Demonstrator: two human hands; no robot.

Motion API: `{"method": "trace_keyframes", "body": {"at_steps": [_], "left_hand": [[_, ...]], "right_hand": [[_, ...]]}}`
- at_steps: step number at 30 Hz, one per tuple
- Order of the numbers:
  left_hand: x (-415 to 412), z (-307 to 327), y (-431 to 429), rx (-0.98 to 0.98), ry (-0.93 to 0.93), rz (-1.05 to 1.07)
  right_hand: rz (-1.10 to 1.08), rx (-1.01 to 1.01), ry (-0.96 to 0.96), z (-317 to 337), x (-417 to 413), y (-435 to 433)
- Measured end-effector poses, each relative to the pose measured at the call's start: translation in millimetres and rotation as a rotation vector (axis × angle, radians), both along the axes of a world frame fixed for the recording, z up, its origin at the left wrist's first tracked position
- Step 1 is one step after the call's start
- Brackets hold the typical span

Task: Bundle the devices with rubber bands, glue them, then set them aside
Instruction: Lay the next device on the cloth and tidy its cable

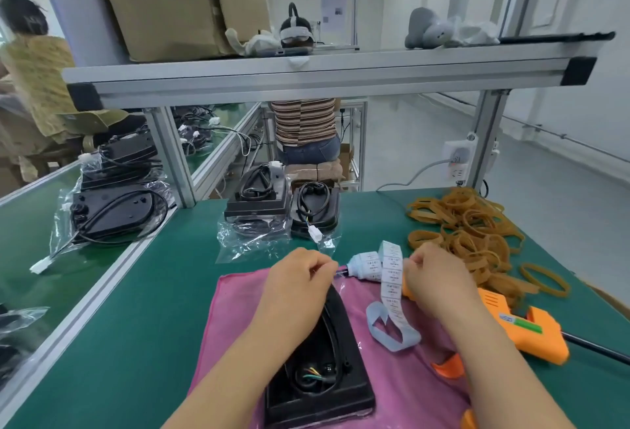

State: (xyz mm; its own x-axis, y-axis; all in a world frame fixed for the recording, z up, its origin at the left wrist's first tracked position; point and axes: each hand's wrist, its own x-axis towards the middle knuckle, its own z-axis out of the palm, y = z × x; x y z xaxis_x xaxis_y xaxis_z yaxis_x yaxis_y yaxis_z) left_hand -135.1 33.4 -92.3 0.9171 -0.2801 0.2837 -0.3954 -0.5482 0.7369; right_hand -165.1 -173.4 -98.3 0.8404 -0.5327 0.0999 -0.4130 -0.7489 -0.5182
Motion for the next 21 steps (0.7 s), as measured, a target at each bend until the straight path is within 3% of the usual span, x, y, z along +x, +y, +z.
{"method": "trace_keyframes", "body": {"at_steps": [2, 6, 8, 10, 13, 15, 17, 19, 21], "left_hand": [[2, 2, -21, 0.183, 0.0, -0.044], [10, 1, -71, 0.64, 0.004, -0.079], [12, -4, -90, 0.762, 0.028, -0.083], [15, -11, -102, 0.764, 0.065, -0.085], [19, -14, -102, 0.599, 0.134, -0.128], [27, -8, -92, 0.386, 0.178, -0.088], [38, 5, -80, 0.094, 0.285, -0.035], [45, 20, -72, -0.208, 0.474, -0.071], [47, 31, -68, -0.363, 0.565, -0.109]], "right_hand": [[0.052, -0.026, 0.134, -3, -8, 4], [0.11, 0.014, 0.13, 4, -14, 8], [0.11, 0.03, 0.13, 9, -18, 10], [0.143, 0.041, 0.157, 12, -22, 12], [0.162, 0.057, 0.174, 10, -27, 11], [0.145, 0.127, 0.114, 5, -28, 6], [0.162, 0.372, 0.015, 3, -27, 5], [0.179, 0.75, -0.069, 6, -25, 6], [0.184, 1.027, -0.087, 11, -23, 9]]}}
